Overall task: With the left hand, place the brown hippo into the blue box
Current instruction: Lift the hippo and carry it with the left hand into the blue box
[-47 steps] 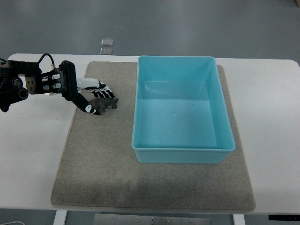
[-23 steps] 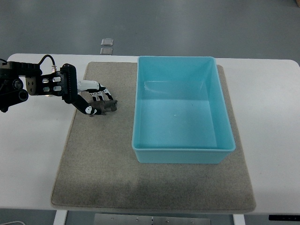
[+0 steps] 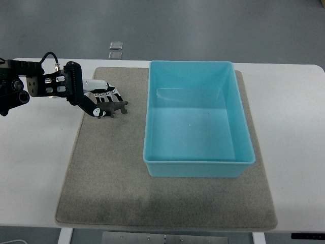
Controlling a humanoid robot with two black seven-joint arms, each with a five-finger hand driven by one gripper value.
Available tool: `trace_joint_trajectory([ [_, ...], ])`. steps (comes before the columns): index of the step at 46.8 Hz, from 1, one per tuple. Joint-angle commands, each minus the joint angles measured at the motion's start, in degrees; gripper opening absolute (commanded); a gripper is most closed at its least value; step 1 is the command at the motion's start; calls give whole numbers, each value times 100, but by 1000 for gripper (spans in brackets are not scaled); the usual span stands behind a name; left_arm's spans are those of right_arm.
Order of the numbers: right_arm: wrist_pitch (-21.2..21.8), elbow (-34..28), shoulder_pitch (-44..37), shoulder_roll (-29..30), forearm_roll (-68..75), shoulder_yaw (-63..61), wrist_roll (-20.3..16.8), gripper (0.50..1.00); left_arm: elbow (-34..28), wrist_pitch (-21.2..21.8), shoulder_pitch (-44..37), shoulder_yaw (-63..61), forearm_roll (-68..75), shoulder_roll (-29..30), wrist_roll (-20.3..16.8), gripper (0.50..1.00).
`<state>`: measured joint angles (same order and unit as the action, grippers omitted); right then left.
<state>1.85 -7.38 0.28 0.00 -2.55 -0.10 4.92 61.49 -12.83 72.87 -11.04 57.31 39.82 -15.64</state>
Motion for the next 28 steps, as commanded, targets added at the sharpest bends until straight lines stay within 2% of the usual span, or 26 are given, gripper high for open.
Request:
trace_joint_trajectory([
  [1, 0, 0, -2, 0, 9, 1, 0, 936, 3, 0, 34, 40, 8, 0, 0, 500],
  [28, 0, 0, -2, 0, 9, -8, 0, 936, 30, 44, 562, 462, -27, -158, -9, 500],
])
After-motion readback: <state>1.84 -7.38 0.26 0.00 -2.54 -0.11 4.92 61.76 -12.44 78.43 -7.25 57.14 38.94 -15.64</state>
